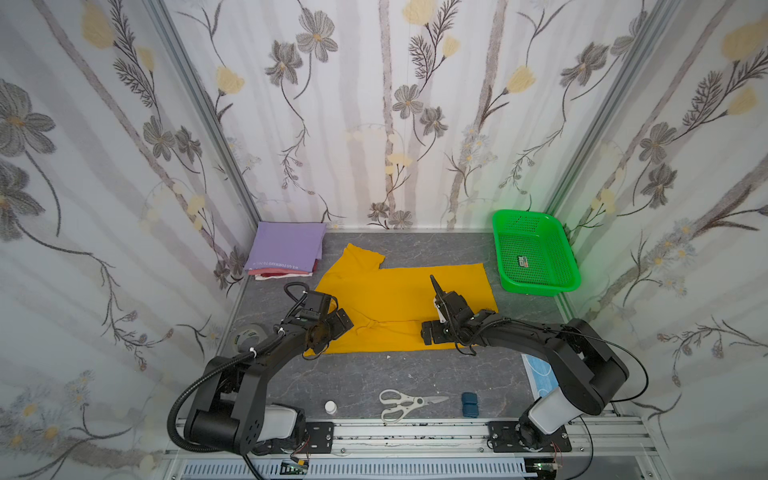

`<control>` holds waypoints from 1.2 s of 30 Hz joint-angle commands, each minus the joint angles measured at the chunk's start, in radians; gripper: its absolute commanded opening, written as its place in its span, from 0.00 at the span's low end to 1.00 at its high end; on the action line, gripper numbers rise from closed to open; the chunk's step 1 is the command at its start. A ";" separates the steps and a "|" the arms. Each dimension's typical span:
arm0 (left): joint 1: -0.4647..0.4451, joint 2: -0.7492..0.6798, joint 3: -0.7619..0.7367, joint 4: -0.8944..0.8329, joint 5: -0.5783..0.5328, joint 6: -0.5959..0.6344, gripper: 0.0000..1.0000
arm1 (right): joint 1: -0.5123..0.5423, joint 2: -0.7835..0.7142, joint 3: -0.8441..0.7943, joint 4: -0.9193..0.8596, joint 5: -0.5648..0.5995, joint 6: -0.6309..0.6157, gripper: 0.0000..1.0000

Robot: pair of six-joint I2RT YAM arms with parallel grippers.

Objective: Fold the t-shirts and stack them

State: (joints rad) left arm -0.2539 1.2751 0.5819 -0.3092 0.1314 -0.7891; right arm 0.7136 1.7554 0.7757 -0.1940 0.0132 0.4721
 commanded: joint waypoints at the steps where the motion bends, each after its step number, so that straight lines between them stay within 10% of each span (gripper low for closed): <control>1: -0.012 -0.160 -0.044 -0.181 -0.074 -0.059 1.00 | 0.052 -0.035 -0.053 -0.186 -0.146 0.093 1.00; 8: 0.011 -0.196 0.247 -0.266 -0.013 0.099 1.00 | 0.053 -0.235 0.139 -0.381 -0.005 0.078 1.00; 16: 0.034 0.288 0.632 0.004 0.086 0.213 1.00 | -0.274 -0.058 0.335 -0.293 0.007 -0.069 1.00; 25: 0.047 0.931 1.162 0.011 0.272 0.245 0.97 | -0.327 -0.042 0.298 -0.238 0.019 -0.055 1.00; 36: 0.050 0.724 0.670 0.047 0.059 0.155 1.00 | -0.343 -0.112 0.293 -0.266 0.039 -0.062 1.00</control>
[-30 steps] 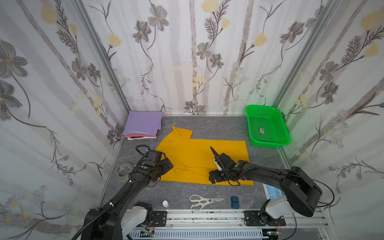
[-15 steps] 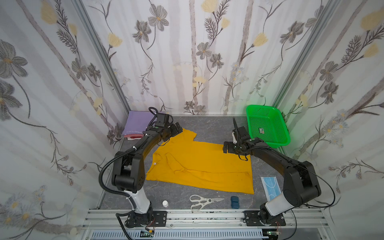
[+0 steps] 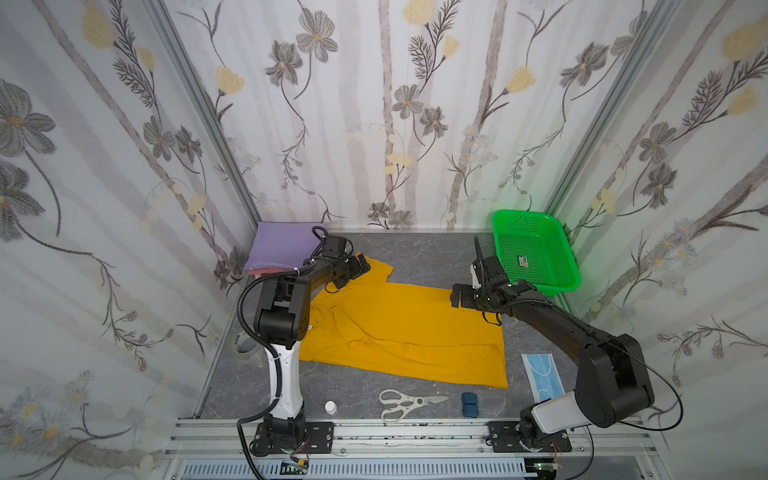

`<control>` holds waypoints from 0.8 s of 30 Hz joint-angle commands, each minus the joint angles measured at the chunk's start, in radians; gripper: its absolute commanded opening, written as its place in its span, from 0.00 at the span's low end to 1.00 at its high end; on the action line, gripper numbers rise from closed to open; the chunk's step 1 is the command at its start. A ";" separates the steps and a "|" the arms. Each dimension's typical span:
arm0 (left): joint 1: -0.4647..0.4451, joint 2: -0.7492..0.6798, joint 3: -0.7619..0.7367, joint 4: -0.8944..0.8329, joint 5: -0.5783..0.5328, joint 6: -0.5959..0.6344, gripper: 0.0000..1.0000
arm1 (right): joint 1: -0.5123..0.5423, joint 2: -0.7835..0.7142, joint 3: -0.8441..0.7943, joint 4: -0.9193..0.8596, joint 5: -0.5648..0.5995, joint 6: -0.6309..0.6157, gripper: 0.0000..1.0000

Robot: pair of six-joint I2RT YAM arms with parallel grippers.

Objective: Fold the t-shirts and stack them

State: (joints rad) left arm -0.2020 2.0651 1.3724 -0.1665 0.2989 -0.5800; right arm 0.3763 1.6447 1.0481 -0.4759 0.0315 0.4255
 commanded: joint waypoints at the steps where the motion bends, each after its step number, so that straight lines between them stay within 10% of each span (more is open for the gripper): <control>1: -0.002 -0.103 -0.175 -0.099 -0.126 -0.062 1.00 | -0.010 0.000 0.027 0.013 0.022 -0.020 1.00; 9: 0.017 -0.317 -0.262 -0.061 -0.056 -0.038 1.00 | -0.024 0.039 0.063 0.023 0.016 -0.040 1.00; 24: 0.088 0.090 0.335 -0.364 -0.158 0.089 0.93 | -0.081 0.136 0.074 0.064 -0.018 -0.065 0.99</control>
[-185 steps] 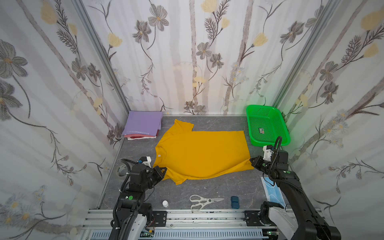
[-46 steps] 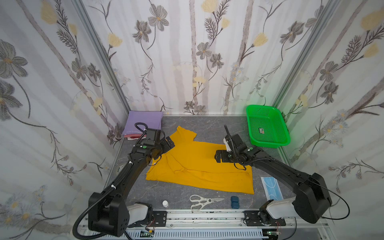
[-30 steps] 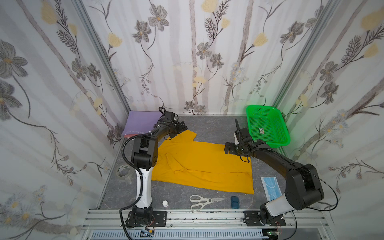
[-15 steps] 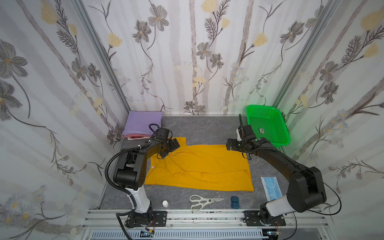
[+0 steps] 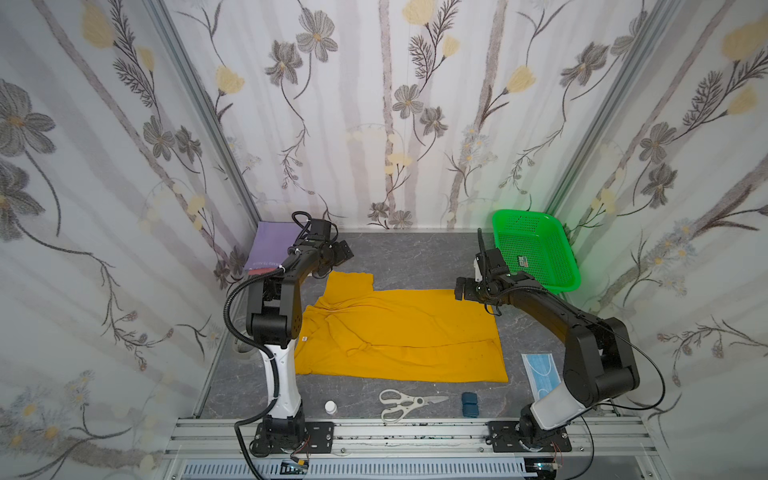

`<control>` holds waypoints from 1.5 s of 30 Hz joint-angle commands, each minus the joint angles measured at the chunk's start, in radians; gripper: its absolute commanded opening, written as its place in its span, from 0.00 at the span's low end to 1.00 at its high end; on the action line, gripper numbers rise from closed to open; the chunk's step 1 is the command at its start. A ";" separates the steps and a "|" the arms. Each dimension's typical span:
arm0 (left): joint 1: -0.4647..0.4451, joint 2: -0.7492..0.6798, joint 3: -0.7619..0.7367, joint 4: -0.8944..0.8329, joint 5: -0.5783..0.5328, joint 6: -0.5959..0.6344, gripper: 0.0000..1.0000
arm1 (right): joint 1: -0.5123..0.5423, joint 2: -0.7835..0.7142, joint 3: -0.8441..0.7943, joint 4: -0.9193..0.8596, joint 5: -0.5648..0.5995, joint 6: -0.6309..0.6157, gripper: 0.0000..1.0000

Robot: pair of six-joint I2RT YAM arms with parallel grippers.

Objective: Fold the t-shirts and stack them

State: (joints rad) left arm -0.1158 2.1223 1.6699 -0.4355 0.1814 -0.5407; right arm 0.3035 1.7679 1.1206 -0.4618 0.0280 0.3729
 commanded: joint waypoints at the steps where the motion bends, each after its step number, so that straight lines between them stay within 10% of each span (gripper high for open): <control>1: 0.002 0.043 0.043 -0.094 -0.048 0.060 0.91 | -0.013 0.017 0.002 0.054 -0.017 -0.016 0.99; 19: -0.010 0.240 0.237 -0.252 -0.241 0.141 0.57 | -0.081 0.116 0.110 0.028 -0.060 -0.059 0.99; 28: -0.011 0.249 0.260 -0.270 -0.279 0.146 0.01 | -0.122 0.170 0.145 0.030 -0.074 -0.068 0.99; 45: -0.013 0.065 0.100 -0.176 -0.248 0.135 0.00 | -0.173 0.424 0.345 -0.119 0.055 -0.070 0.81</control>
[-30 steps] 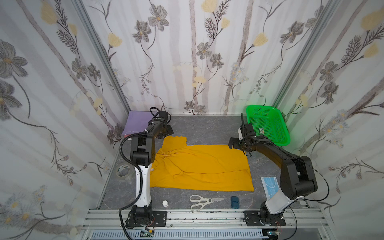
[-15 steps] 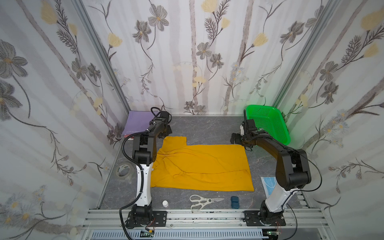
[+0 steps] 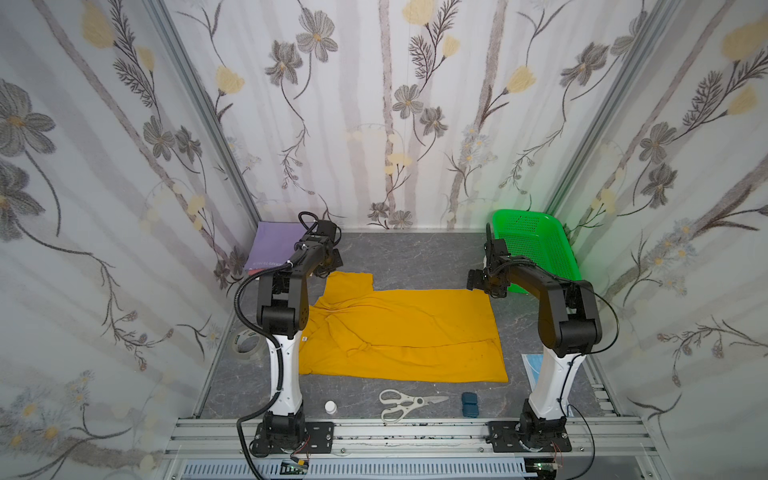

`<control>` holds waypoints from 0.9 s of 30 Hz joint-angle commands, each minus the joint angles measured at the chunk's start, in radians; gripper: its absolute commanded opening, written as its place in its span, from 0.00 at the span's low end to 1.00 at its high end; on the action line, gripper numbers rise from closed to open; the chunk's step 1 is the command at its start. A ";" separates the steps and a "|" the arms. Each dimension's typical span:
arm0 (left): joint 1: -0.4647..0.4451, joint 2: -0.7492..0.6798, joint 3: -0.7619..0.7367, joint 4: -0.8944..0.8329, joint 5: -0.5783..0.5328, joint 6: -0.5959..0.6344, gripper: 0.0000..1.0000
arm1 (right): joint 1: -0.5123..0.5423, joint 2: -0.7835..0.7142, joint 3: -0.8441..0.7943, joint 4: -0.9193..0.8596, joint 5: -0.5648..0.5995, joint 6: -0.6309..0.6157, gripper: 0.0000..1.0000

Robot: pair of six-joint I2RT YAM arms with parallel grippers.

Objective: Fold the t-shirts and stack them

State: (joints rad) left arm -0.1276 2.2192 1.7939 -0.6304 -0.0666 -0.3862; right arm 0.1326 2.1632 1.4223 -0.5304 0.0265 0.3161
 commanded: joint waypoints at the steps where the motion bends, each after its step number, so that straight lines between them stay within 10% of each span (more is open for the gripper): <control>1: -0.002 -0.049 -0.047 0.029 0.001 -0.028 0.00 | -0.005 0.053 0.073 -0.083 0.055 -0.018 0.76; 20: -0.010 -0.227 -0.276 0.141 0.040 -0.080 0.00 | -0.023 0.183 0.247 -0.263 0.041 -0.040 0.00; 27: -0.003 -0.263 -0.230 0.129 0.058 -0.063 0.00 | -0.009 0.077 0.251 -0.194 0.031 -0.049 0.00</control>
State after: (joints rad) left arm -0.1352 1.9797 1.5387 -0.5144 -0.0208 -0.4519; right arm 0.1184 2.2971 1.6661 -0.7864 0.0608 0.2783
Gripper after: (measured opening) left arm 0.048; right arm 0.056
